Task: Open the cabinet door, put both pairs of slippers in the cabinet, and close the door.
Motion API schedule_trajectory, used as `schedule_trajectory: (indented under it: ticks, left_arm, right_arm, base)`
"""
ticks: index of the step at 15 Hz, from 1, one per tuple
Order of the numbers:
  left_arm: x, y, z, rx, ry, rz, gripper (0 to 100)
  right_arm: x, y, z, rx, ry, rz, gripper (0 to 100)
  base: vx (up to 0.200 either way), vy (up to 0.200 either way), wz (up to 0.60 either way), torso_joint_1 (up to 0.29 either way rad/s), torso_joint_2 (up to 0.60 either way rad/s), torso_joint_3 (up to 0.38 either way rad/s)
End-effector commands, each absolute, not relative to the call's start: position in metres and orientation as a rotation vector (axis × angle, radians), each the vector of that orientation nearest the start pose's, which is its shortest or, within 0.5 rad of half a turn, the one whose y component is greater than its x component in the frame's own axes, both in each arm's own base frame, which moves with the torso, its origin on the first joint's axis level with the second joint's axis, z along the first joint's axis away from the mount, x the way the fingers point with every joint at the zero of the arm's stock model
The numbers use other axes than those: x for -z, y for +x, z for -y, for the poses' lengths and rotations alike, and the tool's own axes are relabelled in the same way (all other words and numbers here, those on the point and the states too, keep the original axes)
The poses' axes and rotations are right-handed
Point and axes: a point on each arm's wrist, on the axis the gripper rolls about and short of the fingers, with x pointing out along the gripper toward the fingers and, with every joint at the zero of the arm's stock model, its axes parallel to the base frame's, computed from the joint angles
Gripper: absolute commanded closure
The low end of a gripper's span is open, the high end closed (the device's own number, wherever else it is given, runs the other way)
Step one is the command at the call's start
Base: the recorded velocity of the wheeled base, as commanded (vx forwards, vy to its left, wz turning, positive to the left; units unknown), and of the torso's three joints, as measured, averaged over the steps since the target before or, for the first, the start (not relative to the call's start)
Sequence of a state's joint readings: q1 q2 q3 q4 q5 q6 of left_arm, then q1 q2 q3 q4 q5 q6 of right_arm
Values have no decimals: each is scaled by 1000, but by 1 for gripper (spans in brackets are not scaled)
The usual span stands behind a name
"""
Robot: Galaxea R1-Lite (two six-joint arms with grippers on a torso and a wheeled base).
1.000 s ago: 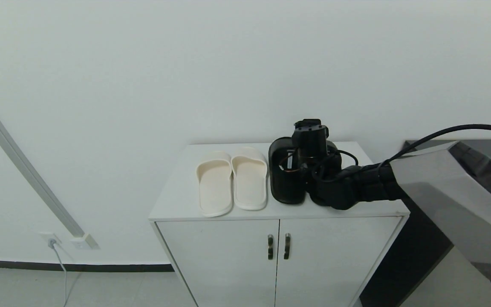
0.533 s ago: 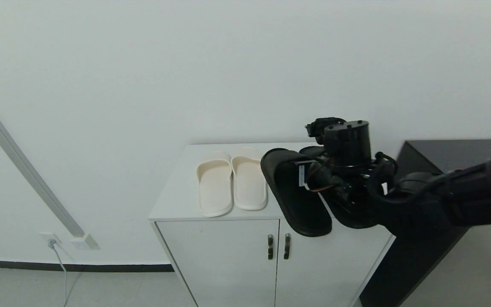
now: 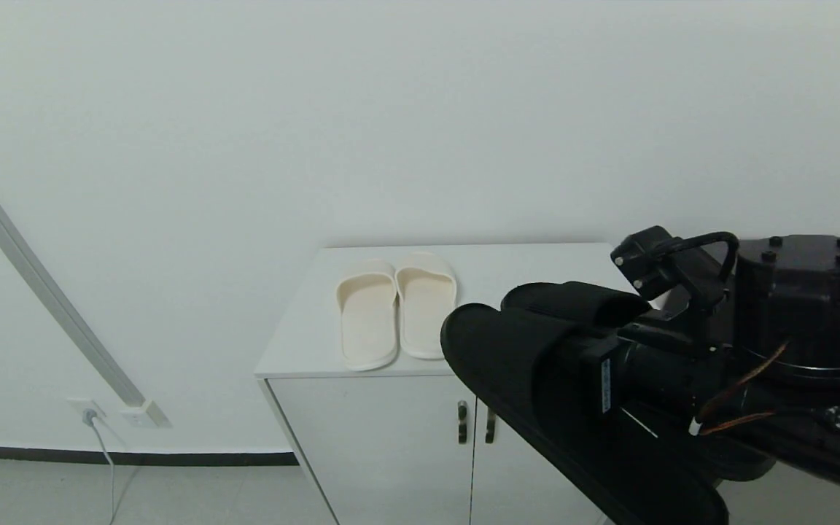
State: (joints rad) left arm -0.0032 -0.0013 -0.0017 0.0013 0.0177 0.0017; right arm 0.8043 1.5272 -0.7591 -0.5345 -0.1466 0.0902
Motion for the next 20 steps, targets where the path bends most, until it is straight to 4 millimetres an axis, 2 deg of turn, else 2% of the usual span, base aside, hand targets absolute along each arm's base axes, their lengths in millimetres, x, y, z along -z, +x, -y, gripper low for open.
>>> schedule_trajectory:
  ticks: [1, 2, 8, 20]
  left_arm:
    - [-76, -23, 0, -15, 2, 0, 100]
    - [-76, -23, 0, -15, 2, 0, 100]
    - [-76, -23, 0, -15, 2, 0, 100]
    - [-76, -23, 0, -15, 2, 0, 100]
  right_arm:
    - [-214, 177, -182, -655, -14, -221, 100]
    - [-214, 176, -183, -663, -14, -223, 100]
    - [-208, 173, -184, -672, -26, -240, 100]
    - [-200, 173, -182, -666, -51, -262, 100]
  base:
    - [0, 0, 0, 0, 0, 0]
    - [0, 0, 0, 0, 0, 0]
    - [-200, 0, 0, 2, 3, 5]
    - [0, 0, 0, 0, 0, 0]
